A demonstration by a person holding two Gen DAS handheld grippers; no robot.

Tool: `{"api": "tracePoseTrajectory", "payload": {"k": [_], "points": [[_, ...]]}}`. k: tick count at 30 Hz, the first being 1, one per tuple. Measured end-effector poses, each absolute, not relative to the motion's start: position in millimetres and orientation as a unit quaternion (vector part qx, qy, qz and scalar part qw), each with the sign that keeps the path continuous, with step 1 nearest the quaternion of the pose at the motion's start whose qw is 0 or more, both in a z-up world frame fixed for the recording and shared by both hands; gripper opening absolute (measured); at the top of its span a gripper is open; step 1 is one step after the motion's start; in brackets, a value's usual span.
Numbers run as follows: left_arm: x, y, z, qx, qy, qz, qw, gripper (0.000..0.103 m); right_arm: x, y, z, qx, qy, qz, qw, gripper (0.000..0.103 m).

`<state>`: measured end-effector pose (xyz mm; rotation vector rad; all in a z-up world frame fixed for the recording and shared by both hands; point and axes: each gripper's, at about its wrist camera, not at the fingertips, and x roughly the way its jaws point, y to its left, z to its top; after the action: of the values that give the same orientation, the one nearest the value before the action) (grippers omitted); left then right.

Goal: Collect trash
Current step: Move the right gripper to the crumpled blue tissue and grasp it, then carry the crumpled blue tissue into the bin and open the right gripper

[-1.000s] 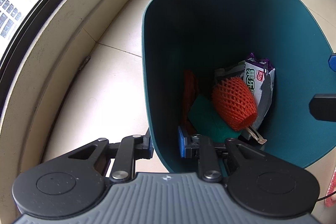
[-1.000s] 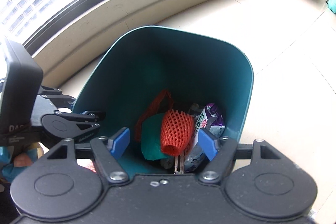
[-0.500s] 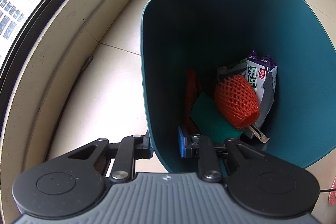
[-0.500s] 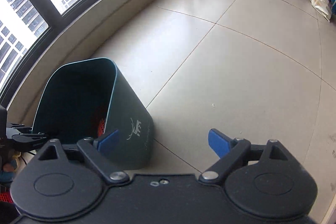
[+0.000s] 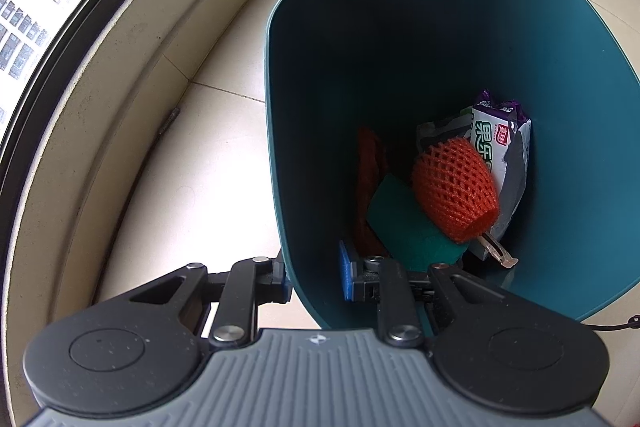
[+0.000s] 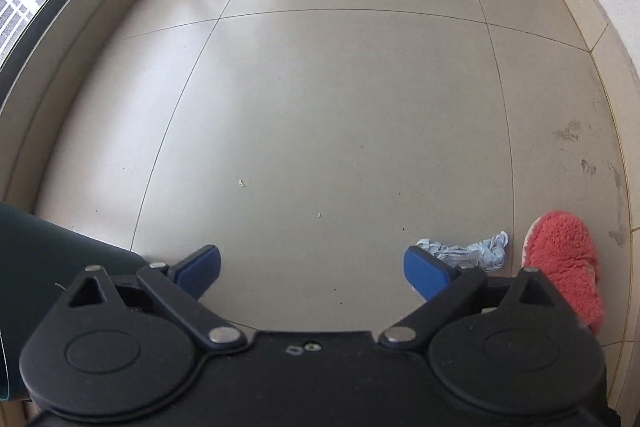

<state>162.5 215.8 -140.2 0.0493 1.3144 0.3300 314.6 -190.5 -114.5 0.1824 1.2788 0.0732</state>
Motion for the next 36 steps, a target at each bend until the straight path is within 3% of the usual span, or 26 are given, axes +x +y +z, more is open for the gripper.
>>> {"api": "tracePoseTrajectory", "payload": {"k": [17, 23, 28, 31, 36], "points": [[168.3, 211.7, -163.2, 0.036, 0.643, 0.139, 0.752, 0.022, 327.9, -275.5, -274.8, 0.167, 0.655, -0.142, 0.723, 0.094], [170.5, 210.1, -165.8, 0.042, 0.644, 0.142, 0.750, 0.022, 325.7, -278.7, -307.0, 0.165, 0.665, -0.185, 0.704, 0.065], [171.1, 209.1, -168.2, 0.042, 0.644, 0.142, 0.750, 0.022, 317.5, -273.3, -300.8, 0.143, 0.659, -0.185, 0.715, 0.027], [169.9, 208.6, -167.9, 0.044, 0.643, 0.141, 0.751, 0.022, 310.6, -269.4, -284.3, 0.129, 0.650, -0.177, 0.728, 0.017], [168.5, 206.9, -168.0, 0.051, 0.640, 0.141, 0.754, 0.022, 302.5, -247.9, -239.4, 0.113, 0.634, -0.124, 0.755, 0.013]]}}
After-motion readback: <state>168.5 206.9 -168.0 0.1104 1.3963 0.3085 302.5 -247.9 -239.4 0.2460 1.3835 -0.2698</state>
